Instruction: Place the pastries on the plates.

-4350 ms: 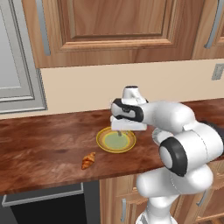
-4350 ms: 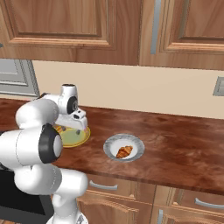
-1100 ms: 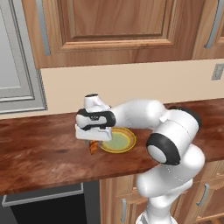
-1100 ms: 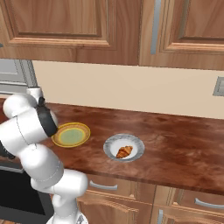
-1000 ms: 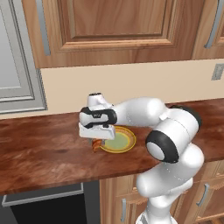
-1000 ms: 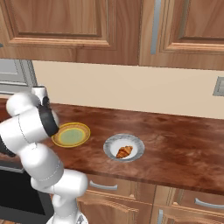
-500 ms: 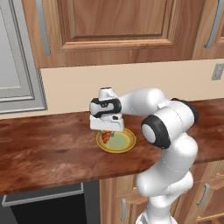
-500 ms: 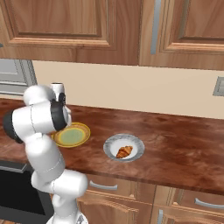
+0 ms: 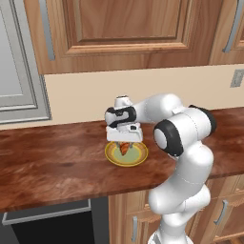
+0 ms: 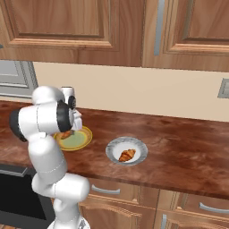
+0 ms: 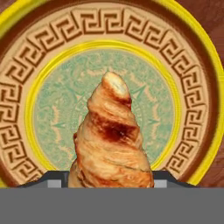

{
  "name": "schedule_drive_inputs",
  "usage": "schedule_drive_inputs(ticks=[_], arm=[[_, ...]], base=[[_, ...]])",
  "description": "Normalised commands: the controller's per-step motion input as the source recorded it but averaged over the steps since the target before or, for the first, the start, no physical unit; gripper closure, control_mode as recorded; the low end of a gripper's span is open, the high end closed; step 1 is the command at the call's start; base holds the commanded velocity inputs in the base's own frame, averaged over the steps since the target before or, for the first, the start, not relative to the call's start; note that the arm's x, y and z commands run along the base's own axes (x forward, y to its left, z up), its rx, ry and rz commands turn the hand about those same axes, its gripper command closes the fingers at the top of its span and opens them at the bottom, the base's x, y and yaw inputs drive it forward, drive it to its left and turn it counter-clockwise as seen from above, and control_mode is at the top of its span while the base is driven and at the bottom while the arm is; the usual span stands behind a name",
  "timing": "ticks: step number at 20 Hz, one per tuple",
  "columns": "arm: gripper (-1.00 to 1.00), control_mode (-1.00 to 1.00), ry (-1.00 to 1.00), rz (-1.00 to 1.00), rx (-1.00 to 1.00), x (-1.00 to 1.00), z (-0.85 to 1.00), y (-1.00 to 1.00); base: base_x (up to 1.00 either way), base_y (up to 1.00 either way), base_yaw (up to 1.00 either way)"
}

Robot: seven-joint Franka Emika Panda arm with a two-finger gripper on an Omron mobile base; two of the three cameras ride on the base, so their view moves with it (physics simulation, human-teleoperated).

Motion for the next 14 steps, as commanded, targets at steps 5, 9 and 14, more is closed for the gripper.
schedule_drive_inputs(ticks=[5, 9, 14], arm=[[1.00, -1.00, 0.00, 0.00, -0.02, 0.20, -0.22, -0.22], [1.00, -1.00, 0.00, 0.00, 0.00, 0.09, -0.16, 0.00], [-1.00, -1.00, 0.00, 0.00, 0.00, 0.00, 0.02, 0.00]], base=[[0.00, 0.00, 0.00], [0.00, 0.00, 0.00], [0.00, 0.00, 0.00]])
